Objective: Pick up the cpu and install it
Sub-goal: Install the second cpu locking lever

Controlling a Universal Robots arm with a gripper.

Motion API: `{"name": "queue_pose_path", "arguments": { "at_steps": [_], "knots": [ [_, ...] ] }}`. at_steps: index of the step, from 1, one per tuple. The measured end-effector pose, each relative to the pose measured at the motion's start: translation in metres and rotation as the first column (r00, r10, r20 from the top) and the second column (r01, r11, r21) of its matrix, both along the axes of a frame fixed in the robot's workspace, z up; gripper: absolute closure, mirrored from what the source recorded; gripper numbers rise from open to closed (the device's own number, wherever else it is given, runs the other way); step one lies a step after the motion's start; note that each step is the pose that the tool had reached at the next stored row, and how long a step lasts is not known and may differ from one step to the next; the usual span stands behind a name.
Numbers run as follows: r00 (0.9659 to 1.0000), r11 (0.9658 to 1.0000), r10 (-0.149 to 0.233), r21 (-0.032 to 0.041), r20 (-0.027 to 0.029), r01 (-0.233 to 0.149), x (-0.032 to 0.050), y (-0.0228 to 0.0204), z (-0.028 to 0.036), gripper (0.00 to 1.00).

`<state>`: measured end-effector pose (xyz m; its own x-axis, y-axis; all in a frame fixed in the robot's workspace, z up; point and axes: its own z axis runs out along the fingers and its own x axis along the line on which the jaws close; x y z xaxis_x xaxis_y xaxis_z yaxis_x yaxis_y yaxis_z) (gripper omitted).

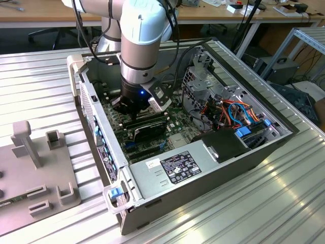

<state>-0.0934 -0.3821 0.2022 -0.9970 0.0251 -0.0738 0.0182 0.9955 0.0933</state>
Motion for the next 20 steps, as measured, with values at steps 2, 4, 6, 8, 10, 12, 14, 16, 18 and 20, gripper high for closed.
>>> {"name": "queue_pose_path", "arguments": {
  "at_steps": [2, 4, 6, 8, 10, 12, 14, 16, 18, 20],
  "knots": [
    [1.0000, 1.0000, 0.000, 0.0006, -0.0001, 0.000, 0.0001, 0.0024, 0.0000, 0.89],
    [1.0000, 1.0000, 0.000, 0.0003, -0.0002, 0.000, 0.0000, 0.0039, 0.0000, 0.89],
    [1.0000, 1.0000, 0.000, 0.0004, -0.0001, 0.000, 0.0001, 0.0049, 0.0000, 0.89],
    [1.0000, 1.0000, 0.000, 0.0003, -0.0002, 0.000, 0.0000, 0.0061, 0.0001, 0.89],
    [1.0000, 1.0000, 0.000, 0.0002, -0.0002, 0.000, 0.0001, 0.0073, 0.0001, 0.89],
    [1.0000, 1.0000, 0.000, 0.0006, -0.0002, 0.000, 0.0001, 0.0079, 0.0000, 0.89],
    [1.0000, 1.0000, 0.000, 0.0006, 0.0000, 0.000, 0.0001, 0.0079, 0.0000, 0.89],
    [1.0000, 1.0000, -0.001, 0.0001, -0.0001, 0.001, 0.0000, 0.0085, 0.0005, 0.89],
    [1.0000, 1.0000, 0.000, 0.0020, 0.0008, 0.000, 0.0003, 0.0098, 0.0050, 0.89],
    [1.0000, 1.0000, -0.001, 0.0005, 0.0000, 0.001, 0.0001, 0.0102, 0.0128, 0.89]
  ]
}}
